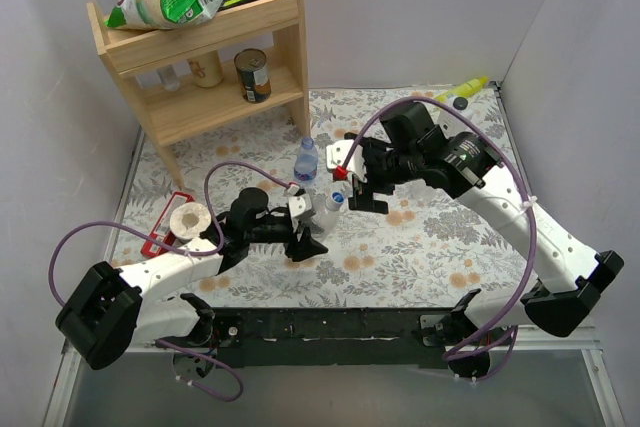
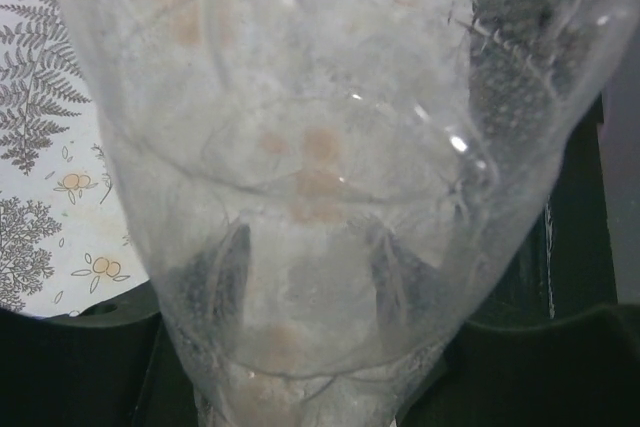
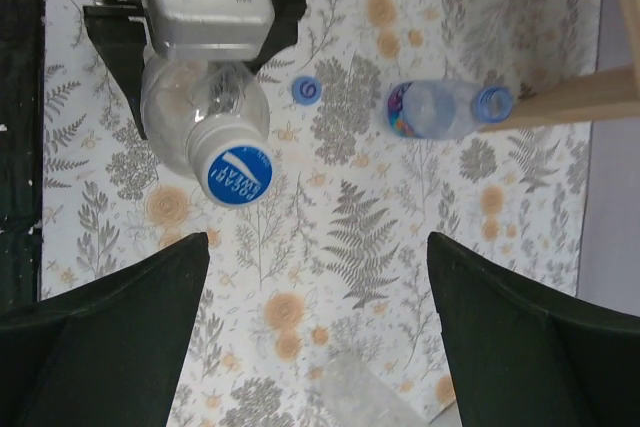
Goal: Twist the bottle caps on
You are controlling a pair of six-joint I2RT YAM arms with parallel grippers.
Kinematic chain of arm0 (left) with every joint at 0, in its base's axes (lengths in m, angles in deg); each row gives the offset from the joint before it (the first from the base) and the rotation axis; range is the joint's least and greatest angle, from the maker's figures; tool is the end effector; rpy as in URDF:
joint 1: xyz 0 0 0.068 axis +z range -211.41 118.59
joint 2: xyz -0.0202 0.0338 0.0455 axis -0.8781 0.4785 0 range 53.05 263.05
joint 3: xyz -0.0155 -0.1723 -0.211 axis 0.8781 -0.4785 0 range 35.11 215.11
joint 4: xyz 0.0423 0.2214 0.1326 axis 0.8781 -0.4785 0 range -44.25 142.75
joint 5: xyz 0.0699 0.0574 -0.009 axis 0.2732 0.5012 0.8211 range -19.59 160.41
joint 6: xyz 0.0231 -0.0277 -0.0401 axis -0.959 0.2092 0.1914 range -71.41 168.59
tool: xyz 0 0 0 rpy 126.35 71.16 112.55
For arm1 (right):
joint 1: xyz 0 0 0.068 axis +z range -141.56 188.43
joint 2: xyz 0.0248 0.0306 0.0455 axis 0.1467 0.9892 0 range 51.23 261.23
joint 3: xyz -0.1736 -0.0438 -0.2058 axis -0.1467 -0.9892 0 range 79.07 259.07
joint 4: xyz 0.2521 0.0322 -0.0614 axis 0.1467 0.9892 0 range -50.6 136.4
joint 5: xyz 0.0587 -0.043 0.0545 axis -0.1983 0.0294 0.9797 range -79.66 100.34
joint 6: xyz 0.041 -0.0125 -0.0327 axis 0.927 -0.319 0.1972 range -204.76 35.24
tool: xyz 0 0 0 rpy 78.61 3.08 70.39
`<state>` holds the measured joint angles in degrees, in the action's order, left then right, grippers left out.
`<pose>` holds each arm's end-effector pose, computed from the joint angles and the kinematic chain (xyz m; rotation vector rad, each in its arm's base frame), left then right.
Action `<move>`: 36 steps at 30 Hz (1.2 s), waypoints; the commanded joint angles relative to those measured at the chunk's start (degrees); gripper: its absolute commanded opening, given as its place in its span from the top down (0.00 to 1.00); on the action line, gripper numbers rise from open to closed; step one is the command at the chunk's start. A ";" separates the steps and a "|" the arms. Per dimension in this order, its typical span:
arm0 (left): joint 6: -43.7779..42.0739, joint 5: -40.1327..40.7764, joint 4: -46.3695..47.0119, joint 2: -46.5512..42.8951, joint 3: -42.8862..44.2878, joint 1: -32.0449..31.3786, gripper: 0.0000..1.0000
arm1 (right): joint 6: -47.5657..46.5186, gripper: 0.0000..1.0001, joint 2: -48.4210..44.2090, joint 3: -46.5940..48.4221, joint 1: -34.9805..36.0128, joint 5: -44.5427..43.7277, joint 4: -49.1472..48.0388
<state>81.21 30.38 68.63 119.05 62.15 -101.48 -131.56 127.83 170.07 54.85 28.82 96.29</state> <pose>0.1644 -0.1682 0.2076 0.6522 2.0984 -1.4636 0.1715 0.1966 0.4165 -1.7747 1.4523 0.3686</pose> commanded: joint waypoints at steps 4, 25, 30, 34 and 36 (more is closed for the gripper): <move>-6.26 -2.51 -3.49 0.09 3.62 -0.53 1.00 | -11.01 0.02 -1.10 -0.38 3.41 10.00 -2.31; 7.90 1.36 4.77 0.19 3.54 0.61 1.00 | -10.85 0.04 -5.93 -11.28 5.88 2.36 1.30; 7.72 2.32 5.04 0.01 3.28 0.79 1.00 | -6.55 0.05 -5.76 -11.99 5.79 0.07 3.84; 8.68 3.90 4.69 -0.34 2.84 0.79 1.00 | -4.00 0.06 -7.07 -11.81 5.79 -1.34 5.69; 8.69 3.65 4.86 -0.43 2.49 0.79 1.00 | -2.95 0.06 -7.60 -12.25 5.79 -2.65 6.22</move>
<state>86.83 29.51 68.63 120.25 64.40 -102.10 -140.05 122.82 159.14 60.57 28.87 91.19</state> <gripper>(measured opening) 0.492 0.945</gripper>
